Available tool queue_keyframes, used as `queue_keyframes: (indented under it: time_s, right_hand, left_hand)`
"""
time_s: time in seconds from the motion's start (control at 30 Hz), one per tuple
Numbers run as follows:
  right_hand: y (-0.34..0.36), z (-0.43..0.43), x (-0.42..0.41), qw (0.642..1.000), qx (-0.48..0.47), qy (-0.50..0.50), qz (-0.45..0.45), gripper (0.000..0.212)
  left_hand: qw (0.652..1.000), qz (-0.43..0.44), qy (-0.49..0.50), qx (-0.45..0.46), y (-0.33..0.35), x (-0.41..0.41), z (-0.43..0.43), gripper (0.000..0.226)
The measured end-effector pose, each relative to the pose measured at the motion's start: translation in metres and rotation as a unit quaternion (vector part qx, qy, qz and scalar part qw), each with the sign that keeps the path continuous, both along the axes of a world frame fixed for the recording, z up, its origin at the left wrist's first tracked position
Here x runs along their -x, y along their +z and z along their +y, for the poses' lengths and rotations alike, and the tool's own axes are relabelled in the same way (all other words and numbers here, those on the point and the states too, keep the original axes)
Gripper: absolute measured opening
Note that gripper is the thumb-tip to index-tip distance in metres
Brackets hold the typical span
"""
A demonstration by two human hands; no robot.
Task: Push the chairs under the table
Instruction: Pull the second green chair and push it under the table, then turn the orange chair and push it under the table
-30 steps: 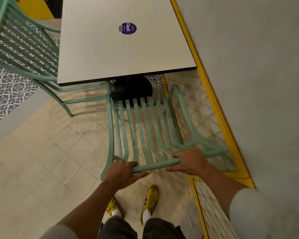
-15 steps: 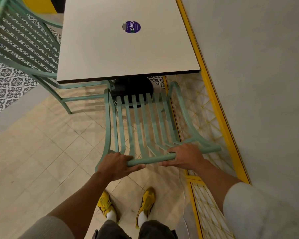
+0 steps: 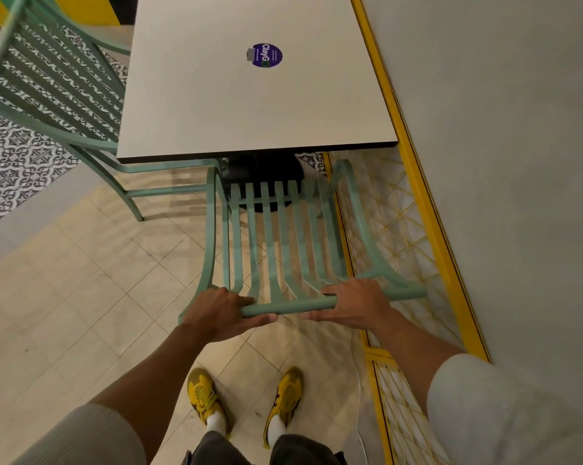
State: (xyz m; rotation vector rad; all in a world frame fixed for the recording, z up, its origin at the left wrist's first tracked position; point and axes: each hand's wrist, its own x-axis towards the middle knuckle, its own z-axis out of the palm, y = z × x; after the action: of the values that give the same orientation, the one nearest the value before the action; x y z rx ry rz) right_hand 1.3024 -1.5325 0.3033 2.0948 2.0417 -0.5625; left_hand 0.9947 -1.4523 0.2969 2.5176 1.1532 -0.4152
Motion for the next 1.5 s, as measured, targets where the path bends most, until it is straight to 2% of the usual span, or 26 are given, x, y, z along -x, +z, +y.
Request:
queue_keyframes:
  time_s: [0.27, 0.4, 0.53, 0.57, 0.63, 0.67, 0.77, 1.03, 1.33, 1.5]
  right_hand:
    - [0.006, -0.003, -0.002, 0.999, 0.032, -0.01, -0.002, 0.112]
    - [0.021, 0.002, 0.002, 0.992, 0.126, -0.023, 0.019, 0.114]
    - [0.055, 0.016, 0.018, 0.973, 0.22, -0.031, 0.058, 0.119]
    - [0.062, 0.021, 0.025, 0.974, 0.22, -0.02, 0.052, 0.111]
    - [0.076, 0.032, 0.04, 0.978, 0.207, 0.013, 0.033, 0.078]
    - [0.08, 0.037, 0.047, 0.979, 0.201, 0.025, 0.029, 0.069]
    - [0.09, 0.051, 0.075, 0.979, 0.2, 0.039, 0.011, 0.061]
    - [0.089, 0.094, 0.194, 0.98, 0.192, 0.049, -0.031, 0.077]
    - [0.078, 0.169, 0.387, 0.977, 0.199, 0.068, -0.029, 0.086]
    - [0.093, 0.241, 0.493, 0.986, 0.141, 0.092, 0.009, 0.085]
  left_hand:
    - [0.999, 0.005, 0.018, 0.028, 0.007, -0.005, -0.007, 0.105]
    - [0.997, 0.015, 0.043, 0.064, 0.015, -0.006, -0.009, 0.102]
    - [0.987, 0.006, 0.092, 0.134, 0.032, -0.004, -0.01, 0.085]
    - [0.984, 0.002, 0.099, 0.145, 0.037, -0.001, -0.01, 0.079]
    - [0.985, 0.0, 0.099, 0.141, 0.048, 0.007, -0.006, 0.065]
    - [0.987, -0.002, 0.099, 0.13, 0.054, 0.011, -0.004, 0.058]
    - [0.989, -0.019, 0.111, 0.093, 0.072, 0.042, 0.006, 0.054]
    - [0.989, 0.002, 0.135, 0.052, 0.084, 0.195, 0.036, 0.09]
    - [0.986, 0.022, 0.159, 0.044, 0.086, 0.407, 0.091, 0.1]
    - [0.983, 0.012, 0.185, -0.001, 0.109, 0.498, 0.145, 0.101]
